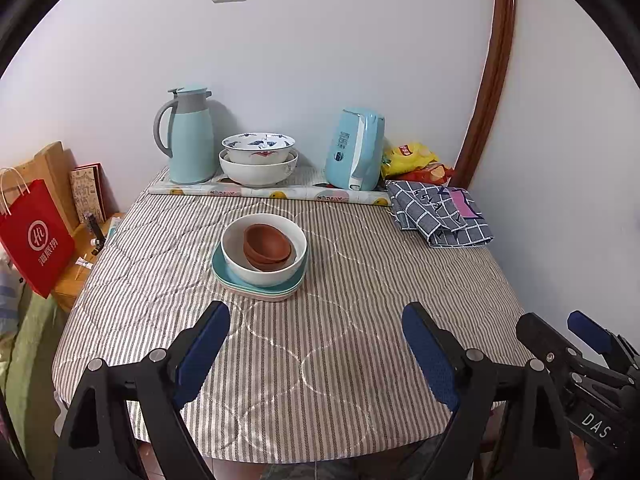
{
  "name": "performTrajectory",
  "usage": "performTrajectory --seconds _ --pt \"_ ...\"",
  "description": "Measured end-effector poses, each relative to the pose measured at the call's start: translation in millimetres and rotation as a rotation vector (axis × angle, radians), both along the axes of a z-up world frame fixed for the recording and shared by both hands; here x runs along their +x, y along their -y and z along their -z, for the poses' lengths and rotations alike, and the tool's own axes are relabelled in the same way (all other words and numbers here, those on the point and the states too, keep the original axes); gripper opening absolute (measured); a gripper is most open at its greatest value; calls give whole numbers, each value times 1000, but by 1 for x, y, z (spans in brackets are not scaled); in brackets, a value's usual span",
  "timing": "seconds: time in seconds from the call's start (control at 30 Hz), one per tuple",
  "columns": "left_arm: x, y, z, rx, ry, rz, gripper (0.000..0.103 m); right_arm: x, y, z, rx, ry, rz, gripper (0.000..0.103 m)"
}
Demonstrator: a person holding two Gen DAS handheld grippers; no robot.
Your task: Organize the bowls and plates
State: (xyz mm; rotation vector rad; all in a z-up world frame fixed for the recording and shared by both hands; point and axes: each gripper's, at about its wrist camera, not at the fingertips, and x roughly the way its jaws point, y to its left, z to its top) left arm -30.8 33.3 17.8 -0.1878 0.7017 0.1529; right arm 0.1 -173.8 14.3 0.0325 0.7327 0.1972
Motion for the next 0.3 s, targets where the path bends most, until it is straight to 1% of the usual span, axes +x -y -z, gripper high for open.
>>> performTrajectory --seconds 0.3 --pt "3 -3 4 -4 -5 5 88 2 0 2 0 3 0 95"
